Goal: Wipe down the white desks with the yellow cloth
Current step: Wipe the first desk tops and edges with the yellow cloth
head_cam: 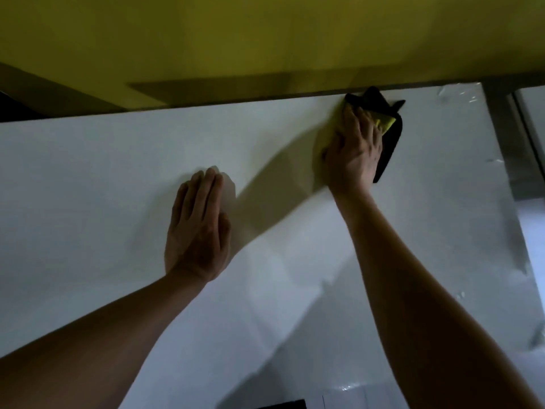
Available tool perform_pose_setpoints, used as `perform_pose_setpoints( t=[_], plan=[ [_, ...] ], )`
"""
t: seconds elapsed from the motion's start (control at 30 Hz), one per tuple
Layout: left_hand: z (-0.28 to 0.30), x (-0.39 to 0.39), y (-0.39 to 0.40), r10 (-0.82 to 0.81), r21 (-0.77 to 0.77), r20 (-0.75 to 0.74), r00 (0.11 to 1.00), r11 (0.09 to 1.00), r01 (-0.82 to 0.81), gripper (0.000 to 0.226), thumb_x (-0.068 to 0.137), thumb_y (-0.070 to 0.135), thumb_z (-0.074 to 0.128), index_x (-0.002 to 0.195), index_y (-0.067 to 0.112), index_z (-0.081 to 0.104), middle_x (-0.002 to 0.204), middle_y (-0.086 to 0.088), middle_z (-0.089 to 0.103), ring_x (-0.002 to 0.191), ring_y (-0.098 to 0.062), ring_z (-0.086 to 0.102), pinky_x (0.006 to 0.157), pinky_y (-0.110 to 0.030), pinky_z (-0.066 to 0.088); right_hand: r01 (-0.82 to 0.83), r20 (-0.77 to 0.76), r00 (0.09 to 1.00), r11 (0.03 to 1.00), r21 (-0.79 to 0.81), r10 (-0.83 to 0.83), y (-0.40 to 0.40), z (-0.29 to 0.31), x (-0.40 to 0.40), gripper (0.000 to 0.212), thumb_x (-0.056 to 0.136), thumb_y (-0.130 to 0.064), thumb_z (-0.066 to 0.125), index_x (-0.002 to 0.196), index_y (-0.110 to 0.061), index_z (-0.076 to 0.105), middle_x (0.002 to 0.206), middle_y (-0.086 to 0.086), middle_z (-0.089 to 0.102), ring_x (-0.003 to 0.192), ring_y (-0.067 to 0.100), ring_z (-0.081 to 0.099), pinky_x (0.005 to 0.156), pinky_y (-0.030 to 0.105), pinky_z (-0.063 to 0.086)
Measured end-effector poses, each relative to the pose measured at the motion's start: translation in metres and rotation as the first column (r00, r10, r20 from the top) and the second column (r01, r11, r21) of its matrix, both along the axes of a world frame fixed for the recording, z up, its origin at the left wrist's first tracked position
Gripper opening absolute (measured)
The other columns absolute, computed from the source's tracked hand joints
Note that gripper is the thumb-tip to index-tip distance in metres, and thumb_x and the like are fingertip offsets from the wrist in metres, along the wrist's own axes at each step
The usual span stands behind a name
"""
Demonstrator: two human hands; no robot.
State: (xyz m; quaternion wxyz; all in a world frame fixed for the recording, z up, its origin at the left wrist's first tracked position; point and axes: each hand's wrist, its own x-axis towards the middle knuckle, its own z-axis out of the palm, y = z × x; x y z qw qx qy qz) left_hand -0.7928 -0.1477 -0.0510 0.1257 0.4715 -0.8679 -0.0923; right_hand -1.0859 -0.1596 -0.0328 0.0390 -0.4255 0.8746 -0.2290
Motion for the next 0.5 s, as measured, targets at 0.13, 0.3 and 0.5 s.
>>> perform_pose_setpoints(
  t=[0.13,0.3,0.5],
  plan=[
    [0.001,-0.001,0.000,0.009,-0.001,0.028,1.000,1.000,-0.009,0.064,0.101,0.023,0.038,0.161,0.004,0.028,0.169,-0.014,0.026,0.157,-0.032,0.023,0.128,-0.049,0.020,-0.332,0.017,0.943,0.943,-0.025,0.333,-0.030,0.007,0.079,0.055,0.090,-0.017,0.053,0.144,-0.012,0.052,0.148,0.011,0.050,0.140,0.031,0.041,0.120,0.041,0.022],
    [0.001,0.002,-0.002,0.022,0.048,0.048,0.999,0.999,-0.024,0.065,0.102,0.028,0.035,0.162,0.004,0.026,0.168,-0.016,0.027,0.157,-0.031,0.023,0.129,-0.047,0.018,-0.795,0.019,0.606,0.606,-0.005,0.795,-0.083,0.013,0.124,0.052,0.089,-0.020,0.056,0.141,-0.017,0.056,0.142,0.005,0.055,0.134,0.029,0.047,0.117,0.039,0.029],
    [0.000,0.006,-0.002,-0.030,0.009,0.012,0.999,1.000,0.029,0.062,0.105,0.029,0.031,0.161,0.003,0.029,0.169,-0.015,0.027,0.157,-0.032,0.024,0.128,-0.049,0.021,-0.601,0.019,0.799,0.799,-0.023,0.601,-0.077,0.003,0.074,0.053,0.090,-0.027,0.049,0.143,-0.023,0.054,0.141,0.004,0.056,0.131,0.027,0.048,0.113,0.040,0.035]
  ],
)
